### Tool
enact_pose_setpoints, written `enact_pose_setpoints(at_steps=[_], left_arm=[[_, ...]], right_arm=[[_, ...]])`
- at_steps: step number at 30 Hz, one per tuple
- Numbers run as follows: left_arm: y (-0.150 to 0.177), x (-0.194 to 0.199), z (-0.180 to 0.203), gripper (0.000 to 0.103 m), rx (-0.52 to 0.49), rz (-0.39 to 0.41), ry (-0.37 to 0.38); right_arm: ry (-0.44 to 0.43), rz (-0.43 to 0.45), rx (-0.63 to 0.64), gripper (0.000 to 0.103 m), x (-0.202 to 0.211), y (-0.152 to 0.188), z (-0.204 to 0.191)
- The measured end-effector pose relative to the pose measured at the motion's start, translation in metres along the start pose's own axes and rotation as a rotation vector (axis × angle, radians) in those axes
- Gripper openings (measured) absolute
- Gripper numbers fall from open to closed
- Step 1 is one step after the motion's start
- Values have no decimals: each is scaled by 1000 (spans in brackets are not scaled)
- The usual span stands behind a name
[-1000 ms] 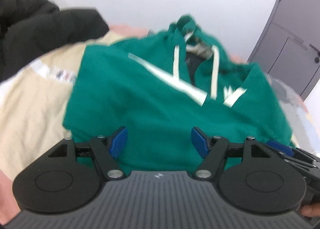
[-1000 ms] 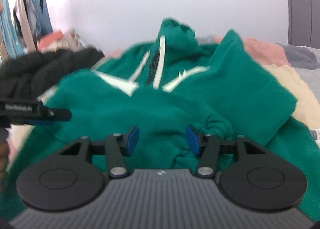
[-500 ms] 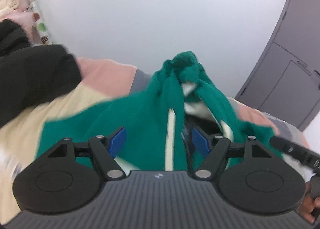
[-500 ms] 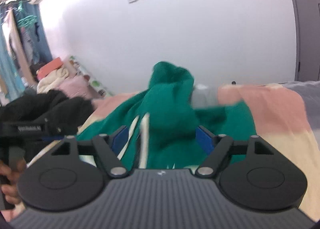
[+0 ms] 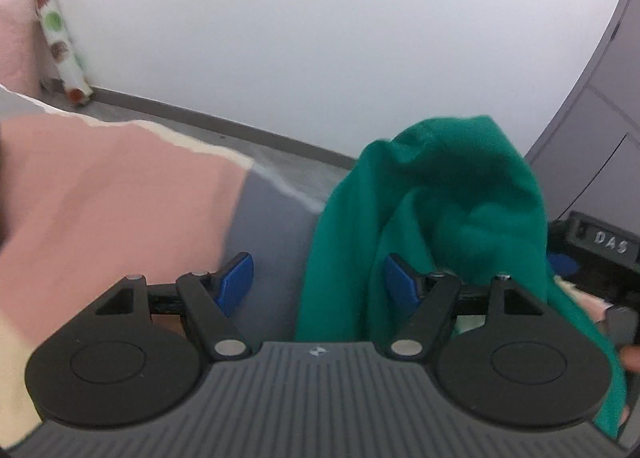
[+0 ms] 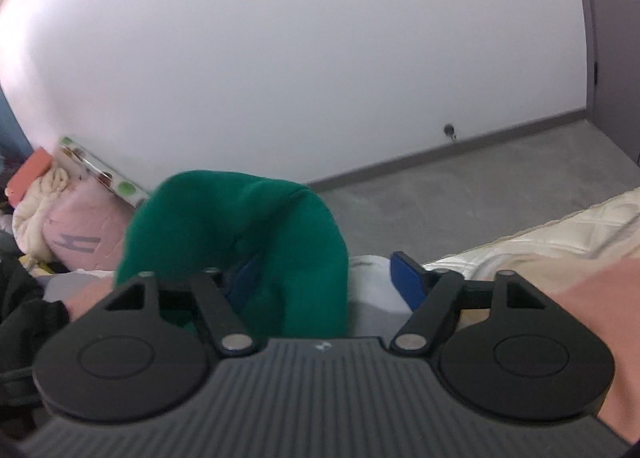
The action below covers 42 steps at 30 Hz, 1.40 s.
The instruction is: Fold large clothes
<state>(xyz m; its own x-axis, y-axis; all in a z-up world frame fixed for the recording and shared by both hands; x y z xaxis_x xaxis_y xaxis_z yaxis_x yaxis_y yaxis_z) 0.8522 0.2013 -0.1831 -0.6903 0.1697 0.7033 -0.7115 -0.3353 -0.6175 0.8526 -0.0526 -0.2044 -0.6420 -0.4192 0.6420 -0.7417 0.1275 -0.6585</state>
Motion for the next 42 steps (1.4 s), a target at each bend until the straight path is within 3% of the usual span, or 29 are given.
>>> enact_pose_setpoints(at_steps=[3, 4, 5, 6, 7, 8, 9, 13, 21, 24, 31, 37, 42], left_arm=[[-5, -7, 2, 71, 14, -4, 15], [-7, -7, 2, 48, 15, -9, 24], [-7, -5, 3, 31, 11, -10, 48], [-7, -2, 4, 12, -2, 0, 47], [-6, 3, 4, 8, -20, 12, 0], [-3, 9, 6, 8, -38, 16, -46], [-3, 16, 7, 7, -48, 18, -46], [-3, 62, 11, 7, -100, 56, 1], [24, 188, 30, 5, -177, 174, 16], [54, 241, 37, 4, -189, 194, 25], [152, 334, 32, 4, -160, 216, 28], [240, 356, 11, 4, -87, 148, 41], [298, 358, -11, 5, -64, 84, 66]], right_arm=[[-32, -46, 43, 60, -16, 1, -10], [-10, -69, 57, 40, -22, 3, -14], [10, -74, 68, 26, -23, 5, -17], [23, -61, 78, 22, -17, 8, -21], [26, -44, 90, 16, -12, 11, -25], [32, -34, 106, 14, -6, 12, -29], [42, -25, 131, 14, 1, 14, -34], [24, 29, 189, 13, 37, 13, -54], [-8, 267, 338, 13, 179, 37, -99], [-28, 340, 379, 13, 240, 59, -113], [-29, 412, 491, 13, 360, 153, -129], [-19, 393, 616, 13, 395, 224, -120], [-24, 304, 641, 14, 391, 274, -118]])
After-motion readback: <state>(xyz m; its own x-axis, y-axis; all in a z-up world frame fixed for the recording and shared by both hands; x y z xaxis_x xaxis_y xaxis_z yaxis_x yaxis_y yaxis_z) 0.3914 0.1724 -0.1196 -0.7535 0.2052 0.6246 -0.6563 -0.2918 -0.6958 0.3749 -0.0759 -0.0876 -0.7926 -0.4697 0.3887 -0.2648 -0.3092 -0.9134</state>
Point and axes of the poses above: each gripper's, at about its wrist camera, not at the fingertips, and x roughly against the way its jaws point, z to its right, y to its underside, the point moved 4 cm from there along -x, roughly the way its jaws point, and after that the axes turned 7 degrees about -z, right-handed, at the moved point
